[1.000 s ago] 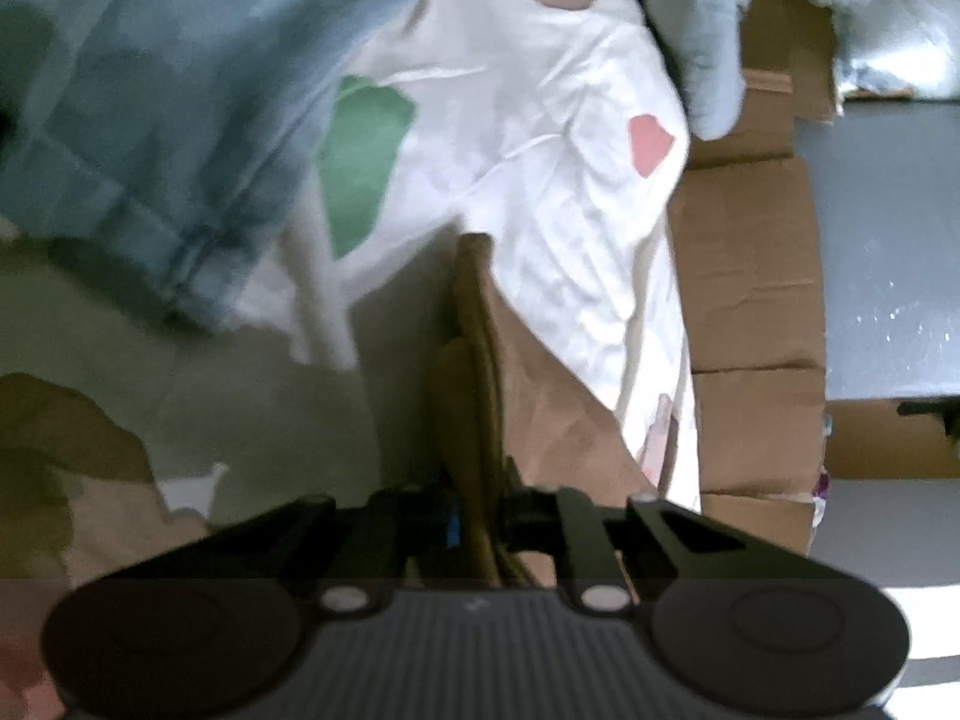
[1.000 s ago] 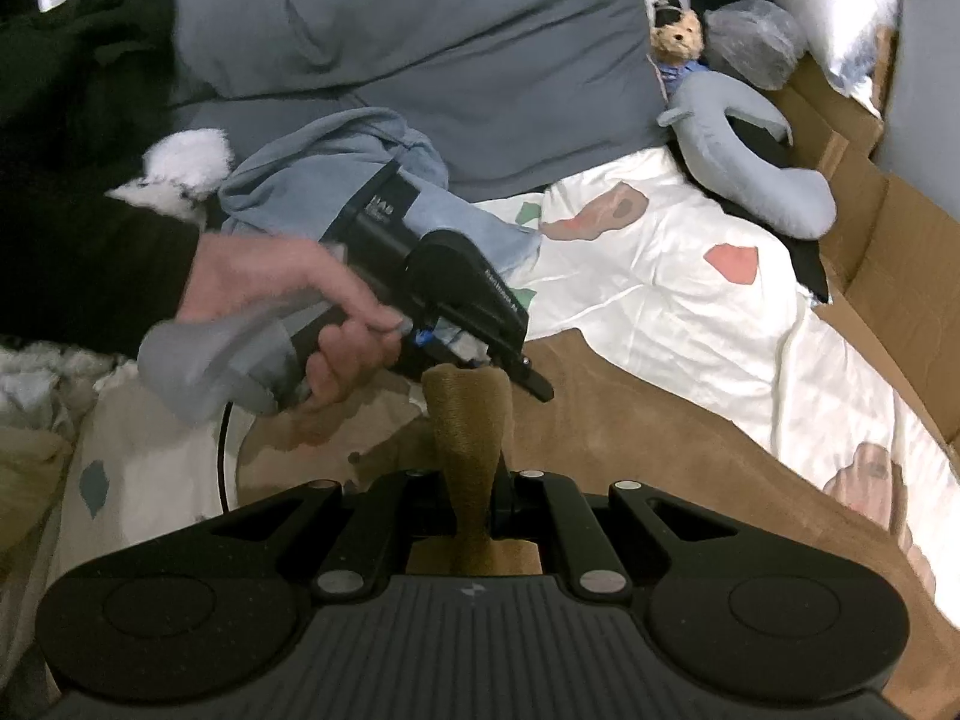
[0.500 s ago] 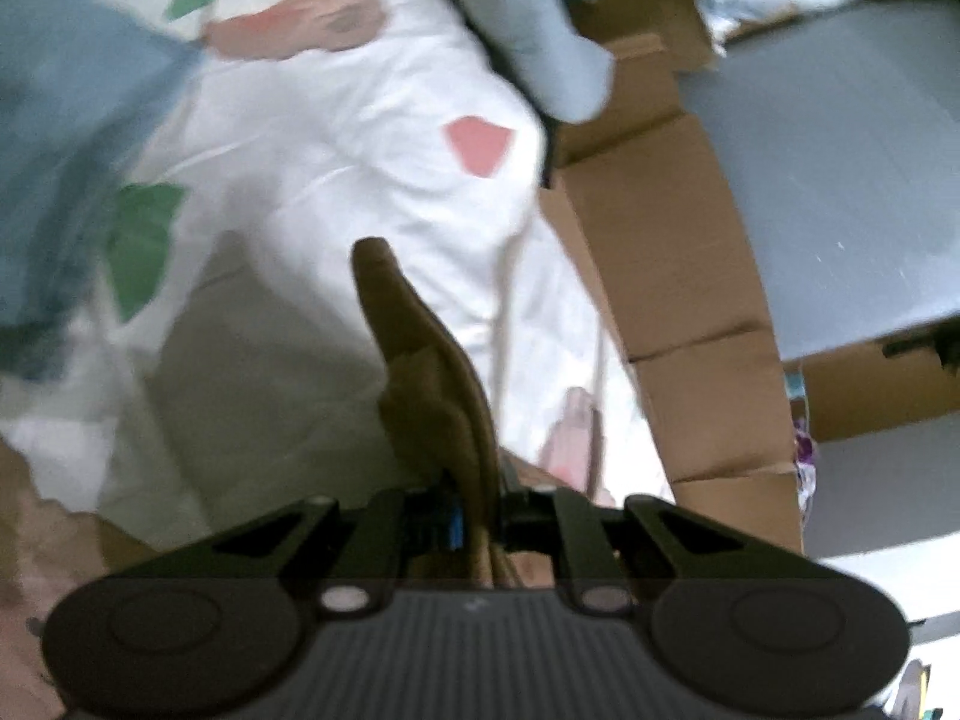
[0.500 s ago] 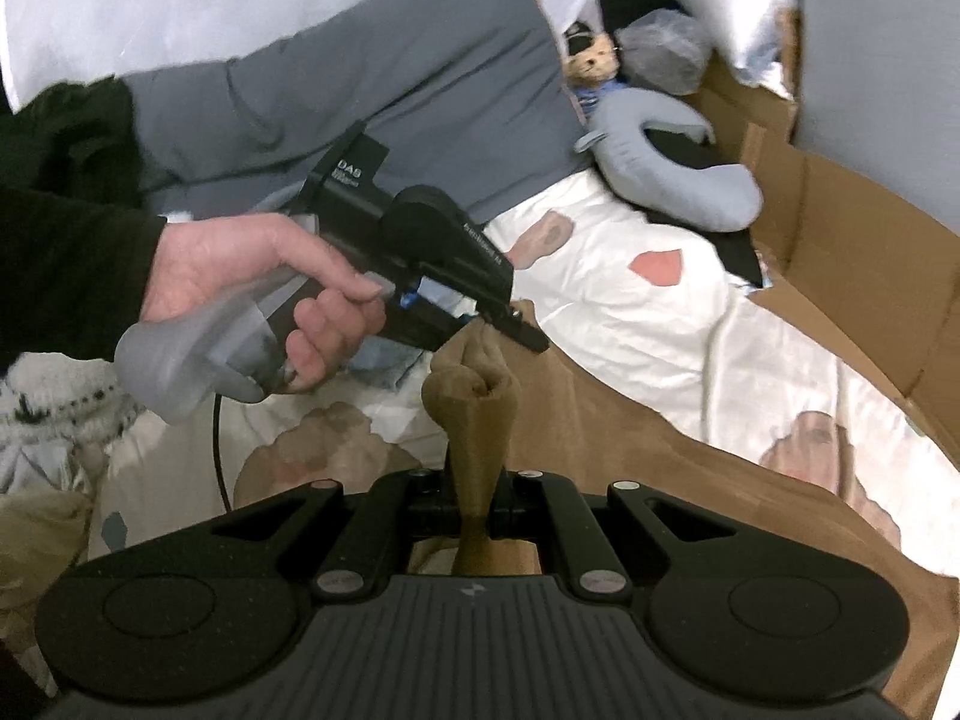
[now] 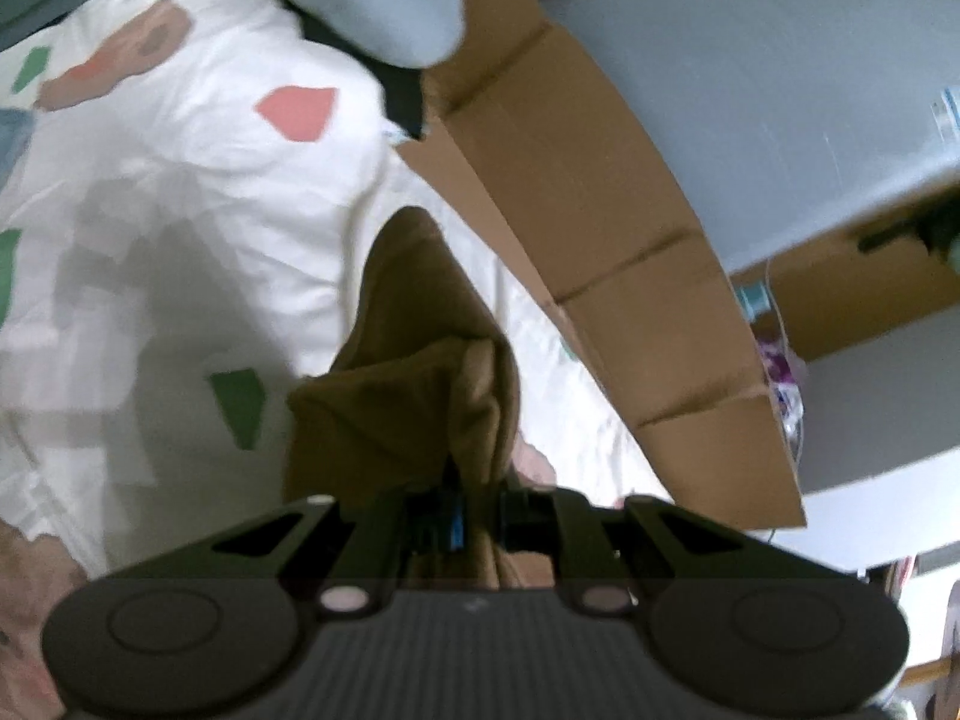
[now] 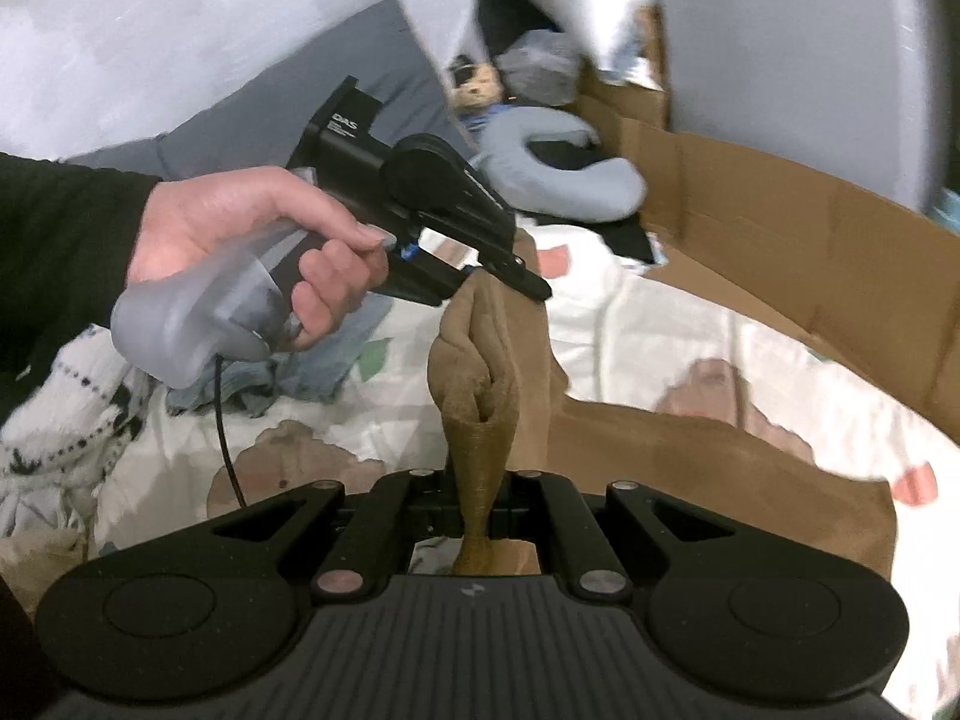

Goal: Fold clothes
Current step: 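Lift the pinched brown shirt corner up with both tools, then lower the lifted shirt onto the bed and open both tools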

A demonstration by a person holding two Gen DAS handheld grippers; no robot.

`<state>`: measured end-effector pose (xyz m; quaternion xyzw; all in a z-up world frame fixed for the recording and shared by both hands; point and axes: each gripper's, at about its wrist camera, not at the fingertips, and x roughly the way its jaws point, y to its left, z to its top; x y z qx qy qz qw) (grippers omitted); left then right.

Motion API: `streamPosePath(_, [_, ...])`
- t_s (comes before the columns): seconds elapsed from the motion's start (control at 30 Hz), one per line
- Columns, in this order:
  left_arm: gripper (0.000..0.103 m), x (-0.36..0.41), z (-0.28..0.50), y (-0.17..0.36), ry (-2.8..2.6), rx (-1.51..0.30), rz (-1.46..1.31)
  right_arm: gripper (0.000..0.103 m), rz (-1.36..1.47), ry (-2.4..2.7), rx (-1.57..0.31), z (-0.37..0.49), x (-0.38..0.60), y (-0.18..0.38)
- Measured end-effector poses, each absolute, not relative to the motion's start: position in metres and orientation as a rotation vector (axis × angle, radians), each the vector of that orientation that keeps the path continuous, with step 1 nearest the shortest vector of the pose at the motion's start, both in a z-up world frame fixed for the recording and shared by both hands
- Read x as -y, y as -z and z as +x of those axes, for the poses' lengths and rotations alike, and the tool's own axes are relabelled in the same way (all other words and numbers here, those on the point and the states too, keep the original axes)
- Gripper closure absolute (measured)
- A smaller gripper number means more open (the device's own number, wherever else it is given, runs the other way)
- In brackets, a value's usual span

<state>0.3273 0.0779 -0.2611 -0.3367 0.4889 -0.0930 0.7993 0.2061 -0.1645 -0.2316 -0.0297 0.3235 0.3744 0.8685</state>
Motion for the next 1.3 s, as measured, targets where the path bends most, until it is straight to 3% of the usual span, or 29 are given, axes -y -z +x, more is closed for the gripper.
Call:
streamPosePath(0.53, [0.092,0.045,0.357,0.263,0.307,-1.136,-0.516,0.101,0.233,-0.558,-0.730,0.204,0.256,0.270])
streamPosePath(1.3, [0.092,0.174,0.367,0.365,0.391,-1.253,-0.344,0.101,0.536,-0.278,-0.865,0.198,0.356,0.395])
